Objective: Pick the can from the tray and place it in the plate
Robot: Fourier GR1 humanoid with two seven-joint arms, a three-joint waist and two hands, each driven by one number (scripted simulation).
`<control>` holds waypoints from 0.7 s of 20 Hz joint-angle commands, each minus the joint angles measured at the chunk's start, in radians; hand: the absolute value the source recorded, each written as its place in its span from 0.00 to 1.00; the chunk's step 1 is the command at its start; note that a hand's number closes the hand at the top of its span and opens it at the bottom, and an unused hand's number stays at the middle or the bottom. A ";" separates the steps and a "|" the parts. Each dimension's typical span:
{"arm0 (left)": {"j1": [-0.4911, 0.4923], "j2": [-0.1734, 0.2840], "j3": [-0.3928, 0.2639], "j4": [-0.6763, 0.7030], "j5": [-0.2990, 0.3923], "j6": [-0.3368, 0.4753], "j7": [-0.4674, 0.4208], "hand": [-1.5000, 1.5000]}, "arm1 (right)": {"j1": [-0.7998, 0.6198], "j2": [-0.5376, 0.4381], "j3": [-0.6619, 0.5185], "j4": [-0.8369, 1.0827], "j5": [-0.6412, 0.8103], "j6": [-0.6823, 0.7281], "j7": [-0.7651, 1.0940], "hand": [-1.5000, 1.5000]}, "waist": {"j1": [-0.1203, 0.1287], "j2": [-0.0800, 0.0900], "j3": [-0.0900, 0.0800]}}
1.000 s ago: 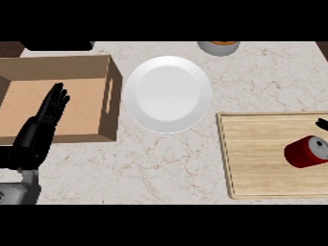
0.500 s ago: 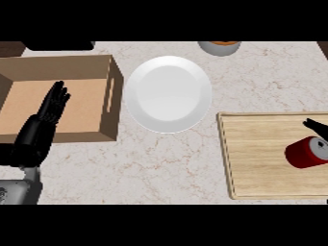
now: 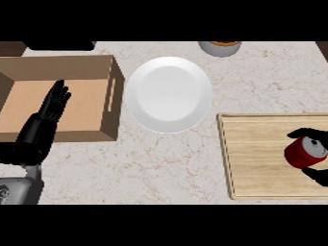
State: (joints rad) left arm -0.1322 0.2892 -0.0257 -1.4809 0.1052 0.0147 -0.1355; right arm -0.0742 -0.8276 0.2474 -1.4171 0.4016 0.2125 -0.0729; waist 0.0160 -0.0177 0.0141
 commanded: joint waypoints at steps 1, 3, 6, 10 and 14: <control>0.105 -0.016 -0.022 0.064 -0.021 0.008 0.042 0.50 | -0.033 0.038 0.028 0.043 0.030 0.008 -0.028 1.00 | 0.004 0.021 -0.013; 0.104 -0.012 -0.008 0.054 -0.002 -0.002 0.053 0.50 | -0.004 0.066 0.058 0.053 0.069 -0.032 -0.063 1.00 | -0.001 0.020 -0.013; 0.080 -0.013 0.010 0.102 -0.007 -0.001 0.032 0.50 | -0.022 0.049 0.023 0.072 0.055 -0.032 -0.127 1.00 | -0.015 0.022 -0.014; 0.112 0.019 0.035 0.062 0.002 -0.007 0.040 0.50 | 0.017 0.226 -0.023 0.064 0.069 -0.185 0.236 1.00 | -0.044 0.016 -0.018; 0.120 0.028 0.065 0.009 0.004 0.024 0.059 0.50 | 0.145 0.303 -0.139 0.132 0.034 -0.326 0.443 1.00 | -0.172 0.002 -0.023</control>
State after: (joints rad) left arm -0.0731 0.3224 0.0308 -1.5253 0.1085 0.0237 -0.1107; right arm -0.0388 -0.6165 0.1575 -1.3509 0.4412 -0.0129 0.1767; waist -0.0713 -0.0367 -0.0057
